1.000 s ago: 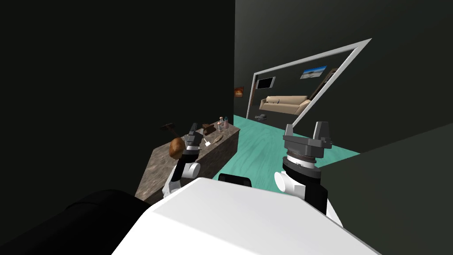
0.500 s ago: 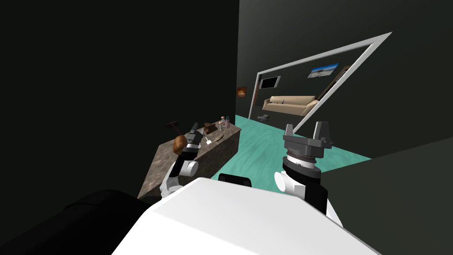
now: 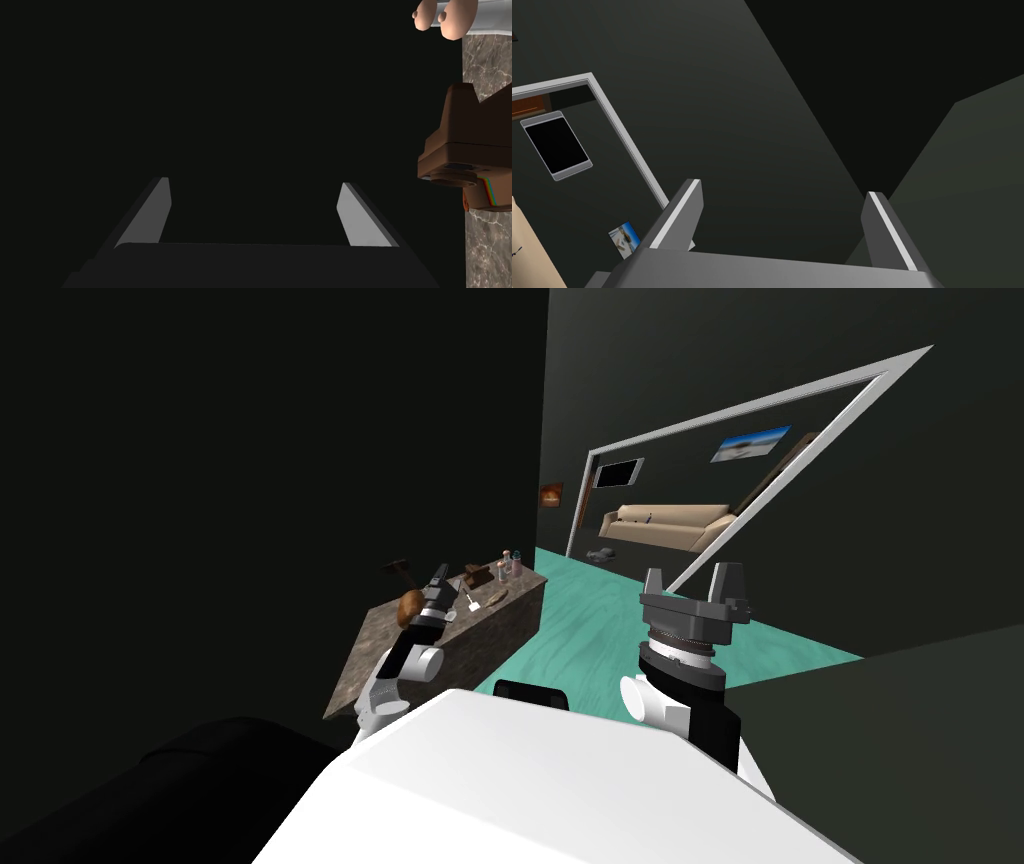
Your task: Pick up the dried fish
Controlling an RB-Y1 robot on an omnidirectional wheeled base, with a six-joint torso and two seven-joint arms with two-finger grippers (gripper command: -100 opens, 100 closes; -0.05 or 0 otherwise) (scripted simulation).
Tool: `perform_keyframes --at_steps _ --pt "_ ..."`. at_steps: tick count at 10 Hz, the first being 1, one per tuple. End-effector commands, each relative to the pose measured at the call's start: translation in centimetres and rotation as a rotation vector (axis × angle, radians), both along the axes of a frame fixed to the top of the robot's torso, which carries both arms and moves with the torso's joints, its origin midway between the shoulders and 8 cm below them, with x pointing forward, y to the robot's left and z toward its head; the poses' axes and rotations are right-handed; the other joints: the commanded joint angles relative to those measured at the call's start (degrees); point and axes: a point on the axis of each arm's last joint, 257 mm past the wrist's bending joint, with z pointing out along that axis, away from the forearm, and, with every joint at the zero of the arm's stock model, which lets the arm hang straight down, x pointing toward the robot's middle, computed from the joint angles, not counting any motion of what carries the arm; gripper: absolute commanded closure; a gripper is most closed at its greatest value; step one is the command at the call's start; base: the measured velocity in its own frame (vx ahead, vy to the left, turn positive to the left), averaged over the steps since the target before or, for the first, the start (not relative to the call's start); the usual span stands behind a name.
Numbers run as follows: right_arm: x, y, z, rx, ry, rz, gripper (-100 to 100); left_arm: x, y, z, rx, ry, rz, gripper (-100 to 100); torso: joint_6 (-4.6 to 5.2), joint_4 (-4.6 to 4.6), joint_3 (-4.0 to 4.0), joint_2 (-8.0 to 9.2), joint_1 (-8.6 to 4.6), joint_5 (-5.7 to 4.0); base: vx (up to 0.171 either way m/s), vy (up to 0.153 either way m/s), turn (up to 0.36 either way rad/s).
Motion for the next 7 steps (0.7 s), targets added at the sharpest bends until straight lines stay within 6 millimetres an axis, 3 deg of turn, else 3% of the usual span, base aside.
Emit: perform_keyframes --at_steps 1,7 --pt "0.0 0.0 0.0 0.000 0.000 0.000 0 0.4 0.5 0.2 -0.013 0.023 -0.007 -100 0.00 0.00 0.00 0.00 0.00 0.00 -0.016 -0.045 0.113" --pt "0.0 0.0 0.0 0.000 0.000 0.000 0 1.7 1.9 -1.1 -0.046 0.136 -0.005 -100 -0.01 -0.01 -0.02 -0.04 0.00 0.00 -0.010 -0.037 0.053"
